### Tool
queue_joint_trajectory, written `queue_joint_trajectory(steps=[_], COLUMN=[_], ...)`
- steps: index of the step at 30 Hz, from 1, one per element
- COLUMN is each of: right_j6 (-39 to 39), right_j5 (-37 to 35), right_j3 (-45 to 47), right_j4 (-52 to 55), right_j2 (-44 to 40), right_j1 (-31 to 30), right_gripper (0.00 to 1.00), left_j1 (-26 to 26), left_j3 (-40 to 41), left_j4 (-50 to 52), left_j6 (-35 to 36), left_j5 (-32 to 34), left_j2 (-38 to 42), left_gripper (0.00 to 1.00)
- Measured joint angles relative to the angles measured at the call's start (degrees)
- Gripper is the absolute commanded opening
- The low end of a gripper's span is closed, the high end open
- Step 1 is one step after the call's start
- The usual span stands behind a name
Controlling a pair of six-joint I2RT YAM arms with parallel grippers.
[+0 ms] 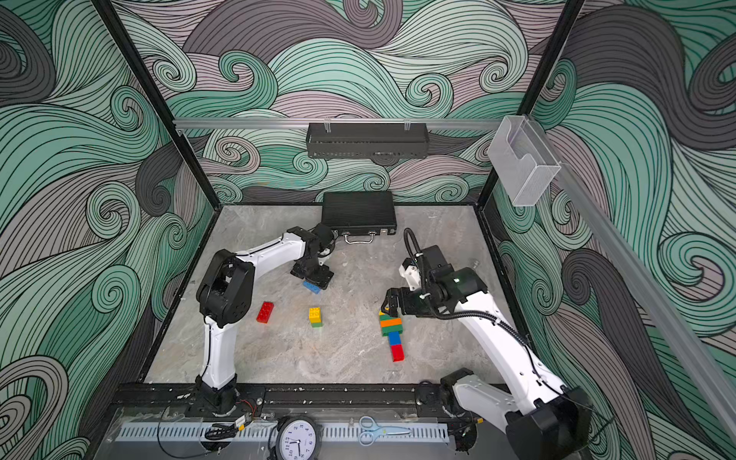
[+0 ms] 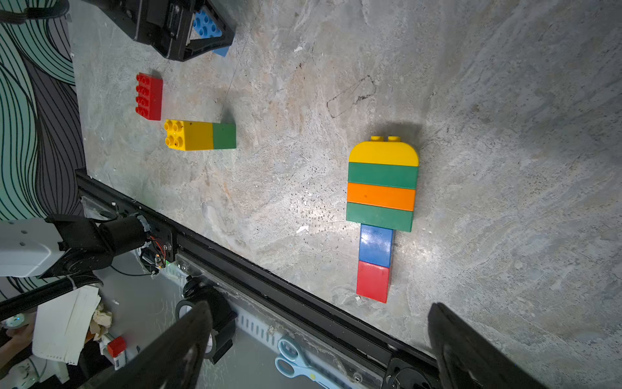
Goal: Assemble an ice cream with lego
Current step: Pick up the lego brick from the center of the board.
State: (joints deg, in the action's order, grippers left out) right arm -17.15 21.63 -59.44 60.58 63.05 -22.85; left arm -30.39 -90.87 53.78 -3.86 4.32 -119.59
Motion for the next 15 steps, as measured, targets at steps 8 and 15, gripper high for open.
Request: queue_joint_trajectory(steps=[8, 15], right_j6=[0.22, 0.24], right_j5=[0.09, 0.31], right_j3=[0.0, 0.0], right_j4=[0.0, 0.02], right_j2=[-0.02, -0.04], right_j1=[0.42, 0.92], right_gripper=[0.99, 0.99], left_j1=[0.02, 0.02], left_j3=[0.92, 1.11], left_j4=[-0.9, -0.94], left_j6=[0.02, -0.04], left_j5=[0.68, 0.7], left_j2=[-0.46, -0.68], left_gripper=[0.84, 0.8])
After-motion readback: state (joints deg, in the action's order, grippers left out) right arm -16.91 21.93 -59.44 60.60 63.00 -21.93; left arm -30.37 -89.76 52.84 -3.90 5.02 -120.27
